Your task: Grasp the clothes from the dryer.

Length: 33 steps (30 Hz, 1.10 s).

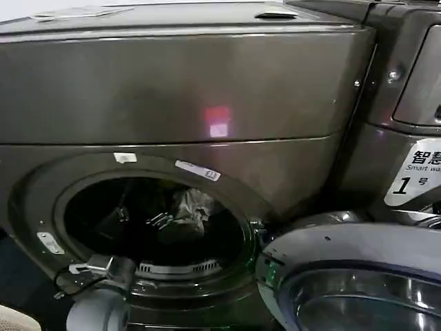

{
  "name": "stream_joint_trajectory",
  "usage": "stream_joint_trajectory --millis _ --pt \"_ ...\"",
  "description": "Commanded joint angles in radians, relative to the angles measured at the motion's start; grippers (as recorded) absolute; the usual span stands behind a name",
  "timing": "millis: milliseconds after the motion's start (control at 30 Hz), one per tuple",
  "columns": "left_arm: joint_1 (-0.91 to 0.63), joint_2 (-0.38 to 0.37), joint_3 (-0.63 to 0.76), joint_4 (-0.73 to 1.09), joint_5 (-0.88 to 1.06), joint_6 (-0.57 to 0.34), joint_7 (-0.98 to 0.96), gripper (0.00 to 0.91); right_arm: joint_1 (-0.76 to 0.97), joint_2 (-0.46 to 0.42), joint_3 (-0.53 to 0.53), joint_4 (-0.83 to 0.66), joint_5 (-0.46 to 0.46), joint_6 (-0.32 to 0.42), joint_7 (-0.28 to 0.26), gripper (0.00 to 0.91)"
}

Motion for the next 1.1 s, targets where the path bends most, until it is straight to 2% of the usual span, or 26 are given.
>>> stream_joint_trajectory --millis 33,233,433,500,600,700,767,933,1100 --pt "-0.172 0.002 0.051 0.178 0.022 0.003 -0.003 0.907 -0.001 -0.003 0.007 0.01 -0.032 -0.01 0.0 0.907" --pt "-0.371 -0.037 0.078 0.424 0.065 0.002 -0.021 0.907 -0.001 -0.001 0.008 0.017 -0.027 0.007 0.01 0.907" --pt "-0.572 -0.011 0.154 0.616 0.063 0.011 -0.038 0.907 -0.01 -0.003 0.014 0.01 -0.023 0.016 0.009 0.907" --pt "-0.628 0.005 0.187 0.709 0.075 0.039 -0.033 0.907 -0.011 -0.006 0.025 0.011 -0.01 0.015 0.01 0.907" --pt "-0.726 0.034 0.238 0.846 0.097 0.128 0.028 0.907 -0.016 -0.006 0.034 0.007 -0.003 0.02 0.009 0.907" --pt "-0.827 0.057 0.283 0.968 0.144 0.153 0.146 0.907 -0.017 -0.014 0.044 -0.011 -0.002 0.029 0.01 0.907" --pt "-0.882 0.068 0.315 1.048 0.204 0.143 0.234 0.907 -0.02 -0.019 0.052 -0.023 -0.001 0.03 0.01 0.907" --pt "-1.024 0.13 0.492 1.205 0.411 0.021 0.47 0.907 -0.022 -0.021 0.063 -0.022 0.005 0.028 0.01 0.907" --pt "-1.171 0.105 0.608 1.417 0.55 -0.11 0.599 0.907 -0.02 -0.02 0.069 -0.032 0.007 0.03 0.008 0.907"
